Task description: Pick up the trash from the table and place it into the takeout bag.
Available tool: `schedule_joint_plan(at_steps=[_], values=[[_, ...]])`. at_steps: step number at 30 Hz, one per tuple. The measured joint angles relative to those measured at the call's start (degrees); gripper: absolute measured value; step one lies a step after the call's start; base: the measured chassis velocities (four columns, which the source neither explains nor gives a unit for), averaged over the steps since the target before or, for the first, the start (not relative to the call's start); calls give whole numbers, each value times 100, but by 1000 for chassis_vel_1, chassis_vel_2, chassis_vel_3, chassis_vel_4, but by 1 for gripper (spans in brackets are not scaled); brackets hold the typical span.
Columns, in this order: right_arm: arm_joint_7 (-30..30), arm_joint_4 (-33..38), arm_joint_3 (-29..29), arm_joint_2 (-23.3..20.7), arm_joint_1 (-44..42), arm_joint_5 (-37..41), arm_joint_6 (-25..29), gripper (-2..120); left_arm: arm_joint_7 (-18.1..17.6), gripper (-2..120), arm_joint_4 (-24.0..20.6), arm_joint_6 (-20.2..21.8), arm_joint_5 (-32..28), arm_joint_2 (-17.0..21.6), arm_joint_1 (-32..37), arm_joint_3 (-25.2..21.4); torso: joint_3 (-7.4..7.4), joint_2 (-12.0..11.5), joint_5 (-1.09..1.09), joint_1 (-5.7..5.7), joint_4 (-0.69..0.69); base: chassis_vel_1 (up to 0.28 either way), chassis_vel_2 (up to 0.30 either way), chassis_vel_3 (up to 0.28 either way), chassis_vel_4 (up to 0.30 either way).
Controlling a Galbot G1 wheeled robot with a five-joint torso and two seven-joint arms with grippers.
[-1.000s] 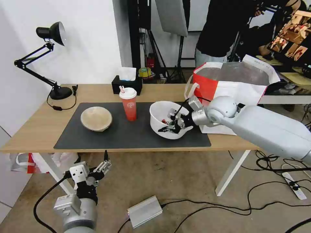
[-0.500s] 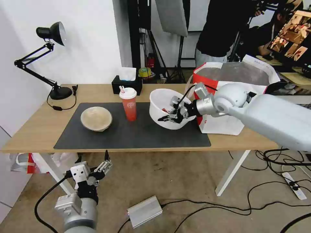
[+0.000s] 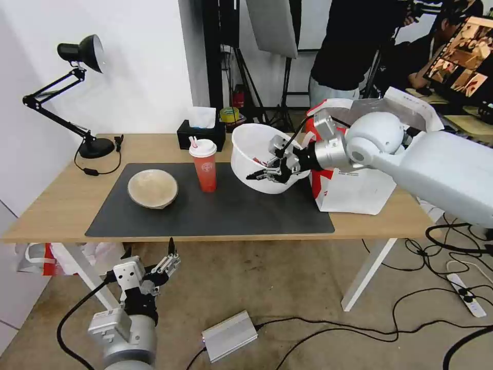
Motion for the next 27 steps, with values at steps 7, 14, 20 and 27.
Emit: schedule_joint_plan(at_steps=[7, 14, 20, 27], values=[[-2, -20, 22, 54, 176, 115, -2, 0, 0, 100, -4, -58, 2, -3, 12, -8, 0, 0, 0, 0, 0, 0, 0, 0, 0], [-28, -66, 34, 108, 420, 209, -3, 0, -1, 100, -4, -62, 2, 13, -2, -9, 0, 0, 0, -1, 0, 0, 0, 0, 0], [-59, -213, 1, 127, 601, 248, -4, 0, -1, 100, -6, -62, -4, 58, -31, -4, 0, 0, 0, -1, 0, 0, 0, 0, 0], [-60, -355, -24, 133, 791, 276, -22, 0, -1, 100, -19, -62, -10, 112, -59, -16, 0, 0, 0, -1, 0, 0, 0, 0, 0]])
